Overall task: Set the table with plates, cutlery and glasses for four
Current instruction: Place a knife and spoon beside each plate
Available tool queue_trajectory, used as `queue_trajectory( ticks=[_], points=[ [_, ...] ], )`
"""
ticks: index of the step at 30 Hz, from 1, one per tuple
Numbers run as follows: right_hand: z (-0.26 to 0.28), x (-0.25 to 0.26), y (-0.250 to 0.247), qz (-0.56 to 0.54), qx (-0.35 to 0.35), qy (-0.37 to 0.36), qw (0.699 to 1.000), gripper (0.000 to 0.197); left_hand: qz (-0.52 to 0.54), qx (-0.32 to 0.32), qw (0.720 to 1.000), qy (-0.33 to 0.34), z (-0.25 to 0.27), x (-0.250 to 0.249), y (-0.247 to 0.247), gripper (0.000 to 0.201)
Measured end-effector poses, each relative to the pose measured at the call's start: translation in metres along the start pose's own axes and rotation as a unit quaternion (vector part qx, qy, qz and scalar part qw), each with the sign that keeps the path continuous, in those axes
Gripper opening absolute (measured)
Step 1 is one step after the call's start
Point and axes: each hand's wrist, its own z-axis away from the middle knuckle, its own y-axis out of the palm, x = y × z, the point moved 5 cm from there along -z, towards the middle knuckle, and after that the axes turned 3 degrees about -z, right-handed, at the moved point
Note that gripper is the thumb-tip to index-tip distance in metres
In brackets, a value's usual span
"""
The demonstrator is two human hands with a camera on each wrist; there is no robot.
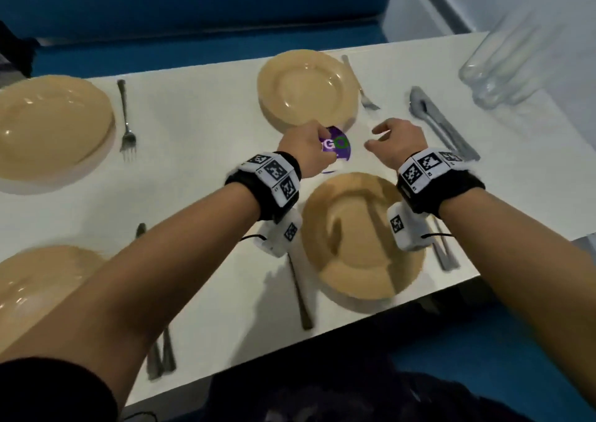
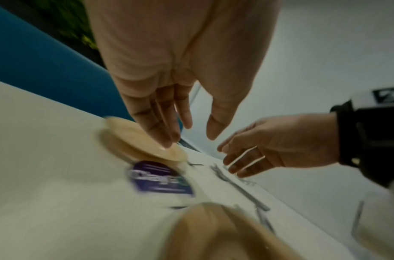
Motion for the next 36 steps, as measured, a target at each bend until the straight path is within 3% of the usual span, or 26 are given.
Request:
queue_trajectory(
  ticks=[5,7,10,14,18,20,22,27,31,34,36],
  points=[
    [-0.097,-0.115,-0.065,0.04,-0.012,0.078,0.996,0.034,-0.033,0.067,0.997,0.006,-0.092,-0.098,0.093,0.04],
    [-0.126,-0.148,-0.078,0.059,-0.006,0.092,0.994,0.033,-0.045,0.091,0.995,-0.021,-0.122,-0.124,0.129,0.037],
    [-0.16,-0.177,-0.084,0.081,0.013,0.086,0.993,0.032,-0.033,0.125,0.989,-0.077,-0.16,-0.147,0.174,0.031],
    [-0.187,-0.192,-0.08,0.104,0.04,0.068,0.991,0.024,-0.016,0.103,0.984,-0.143,-0.193,-0.155,0.205,0.035],
    [-0.201,-0.192,-0.077,0.12,0.077,0.048,0.989,0.02,0.025,0.023,0.981,-0.192,-0.207,-0.162,0.205,0.017],
    [-0.206,-0.191,-0.076,0.131,0.102,0.051,0.985,0.02,0.045,0.002,0.975,-0.216,-0.207,-0.164,0.201,0.028],
    [-0.209,-0.191,-0.077,0.142,0.119,0.053,0.981,0.032,0.069,0.013,0.969,-0.237,-0.208,-0.165,0.202,0.014],
    [-0.212,-0.19,-0.078,0.177,0.15,0.031,0.972,0.042,0.119,0.044,0.953,-0.273,-0.209,-0.165,0.204,0.017],
    [-0.215,-0.189,-0.076,0.195,0.165,0.011,0.967,0.038,0.14,0.062,0.955,-0.254,-0.203,-0.17,0.196,0.017],
    [-0.214,-0.191,-0.083,0.173,0.153,0.007,0.973,0.019,0.121,0.076,0.961,-0.236,-0.198,-0.167,0.192,0.029],
    [-0.214,-0.192,-0.093,0.128,0.117,0.007,0.985,0.021,0.174,0.085,0.954,-0.229,-0.192,-0.165,0.189,0.021]
  ],
)
